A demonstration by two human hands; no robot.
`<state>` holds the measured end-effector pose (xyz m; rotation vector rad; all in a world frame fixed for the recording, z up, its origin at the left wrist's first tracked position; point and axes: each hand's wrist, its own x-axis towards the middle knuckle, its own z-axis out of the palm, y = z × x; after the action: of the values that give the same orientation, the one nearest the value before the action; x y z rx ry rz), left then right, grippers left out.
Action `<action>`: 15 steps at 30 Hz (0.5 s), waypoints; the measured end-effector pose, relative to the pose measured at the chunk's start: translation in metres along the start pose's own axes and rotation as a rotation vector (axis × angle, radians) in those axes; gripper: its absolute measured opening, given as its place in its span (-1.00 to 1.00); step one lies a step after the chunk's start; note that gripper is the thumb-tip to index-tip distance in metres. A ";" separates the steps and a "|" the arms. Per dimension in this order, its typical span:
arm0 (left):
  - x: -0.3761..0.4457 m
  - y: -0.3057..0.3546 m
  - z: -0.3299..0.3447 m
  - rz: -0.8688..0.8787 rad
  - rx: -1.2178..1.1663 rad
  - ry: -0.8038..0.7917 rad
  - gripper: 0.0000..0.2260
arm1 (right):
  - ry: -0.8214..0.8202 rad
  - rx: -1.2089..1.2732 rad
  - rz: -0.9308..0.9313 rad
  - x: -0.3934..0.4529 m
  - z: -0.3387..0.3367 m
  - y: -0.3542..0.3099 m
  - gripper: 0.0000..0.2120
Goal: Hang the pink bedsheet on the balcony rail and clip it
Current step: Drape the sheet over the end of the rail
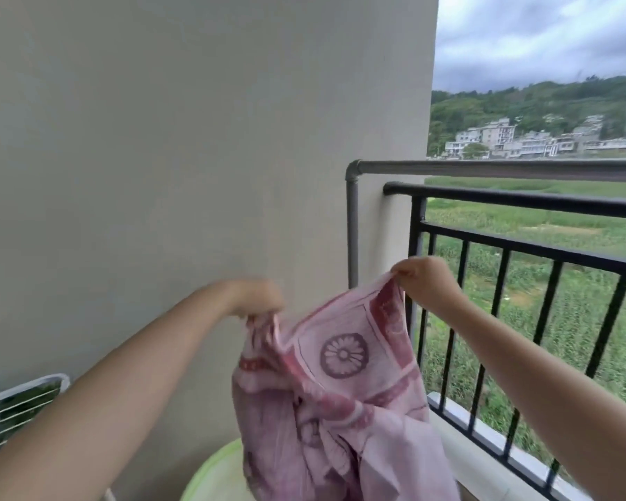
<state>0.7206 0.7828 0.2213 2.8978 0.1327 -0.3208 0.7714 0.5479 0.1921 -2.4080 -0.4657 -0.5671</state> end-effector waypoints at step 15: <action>0.023 0.060 0.051 0.530 -1.162 0.446 -0.60 | -0.347 0.352 0.023 -0.048 -0.026 -0.006 -0.87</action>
<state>0.7392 0.7144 0.1799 1.6987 -0.2860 0.3892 0.7209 0.5267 0.1891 -2.1671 -0.6252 -0.0435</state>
